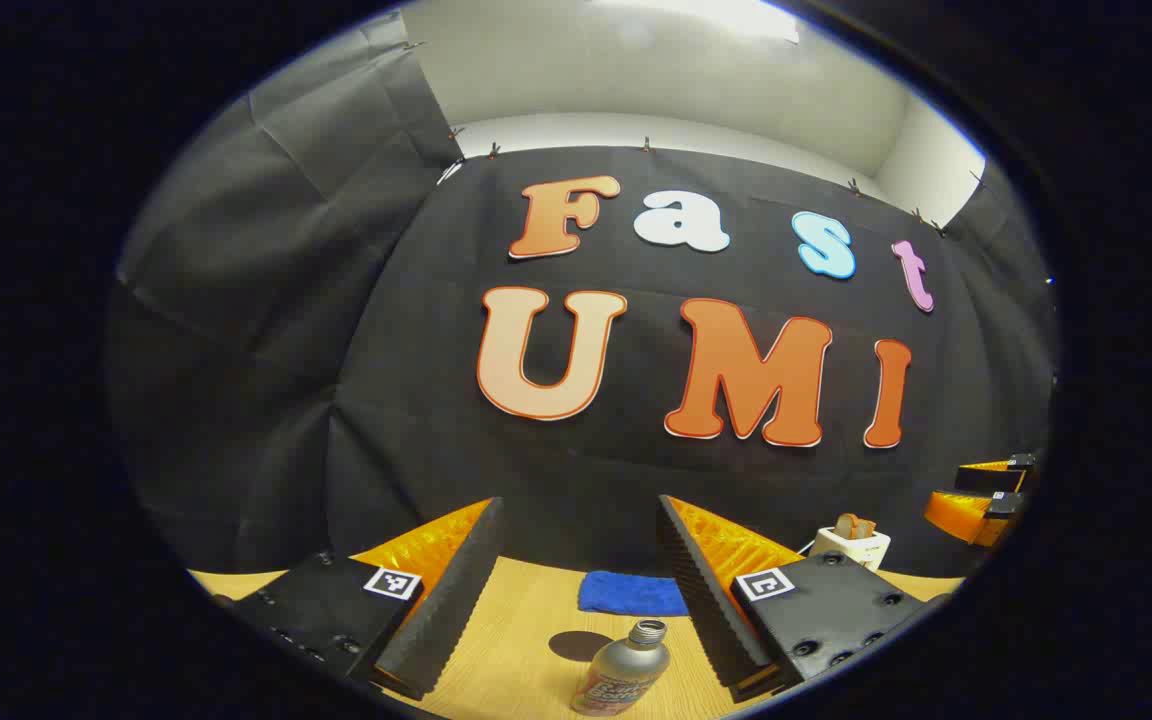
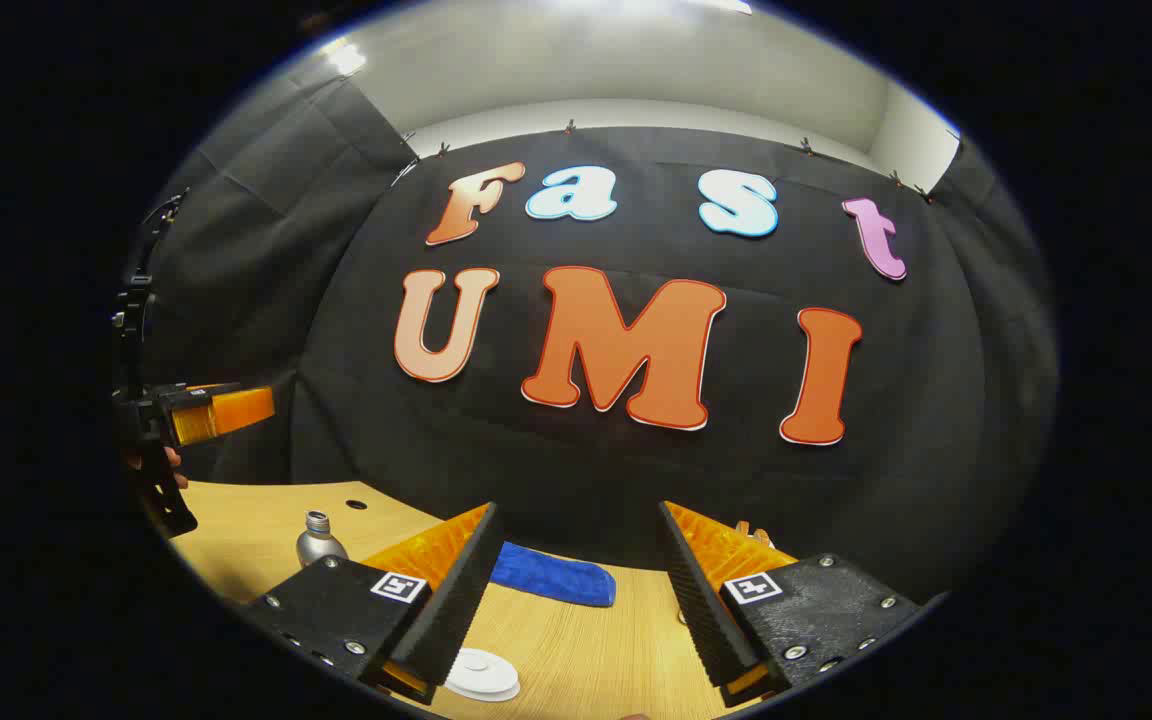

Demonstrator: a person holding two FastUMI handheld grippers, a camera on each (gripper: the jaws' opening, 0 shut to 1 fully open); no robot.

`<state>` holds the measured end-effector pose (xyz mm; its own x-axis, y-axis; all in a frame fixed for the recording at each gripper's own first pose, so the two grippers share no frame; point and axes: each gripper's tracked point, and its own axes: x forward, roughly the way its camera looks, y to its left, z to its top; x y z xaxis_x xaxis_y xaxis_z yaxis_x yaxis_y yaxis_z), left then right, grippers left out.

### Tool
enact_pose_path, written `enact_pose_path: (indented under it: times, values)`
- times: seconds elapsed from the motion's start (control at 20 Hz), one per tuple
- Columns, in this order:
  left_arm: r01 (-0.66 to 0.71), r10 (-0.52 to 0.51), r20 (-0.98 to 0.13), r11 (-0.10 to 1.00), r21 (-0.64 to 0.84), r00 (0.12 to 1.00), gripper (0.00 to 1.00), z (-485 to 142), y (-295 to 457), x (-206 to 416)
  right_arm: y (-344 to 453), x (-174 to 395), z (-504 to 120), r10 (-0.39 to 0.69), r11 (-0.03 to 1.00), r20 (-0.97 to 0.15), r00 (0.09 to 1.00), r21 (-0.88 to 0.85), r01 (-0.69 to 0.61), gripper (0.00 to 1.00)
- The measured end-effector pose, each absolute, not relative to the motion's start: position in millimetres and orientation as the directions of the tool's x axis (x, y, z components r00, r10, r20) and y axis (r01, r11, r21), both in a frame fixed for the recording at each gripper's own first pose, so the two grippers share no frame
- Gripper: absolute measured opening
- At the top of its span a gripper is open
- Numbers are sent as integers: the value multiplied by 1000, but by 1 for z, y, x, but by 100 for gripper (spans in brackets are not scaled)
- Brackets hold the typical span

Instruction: Open the teacup lid with one hand, grasp the water bottle and pour water into the teacup with the other hand; after pouring, place the water bottle on the coaster and then close the teacup lid.

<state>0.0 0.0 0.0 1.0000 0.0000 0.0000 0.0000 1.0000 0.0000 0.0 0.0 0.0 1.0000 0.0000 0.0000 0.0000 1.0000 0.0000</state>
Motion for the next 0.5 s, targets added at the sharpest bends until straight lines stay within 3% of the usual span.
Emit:
enact_pose_path:
  times: [0.5]
  values:
    - [-52, 53, -34, 998, 31, 998, 99, -9, 17, -12, -9, -5, 0, -33, 999, 12, 999, 23, 32, 93]
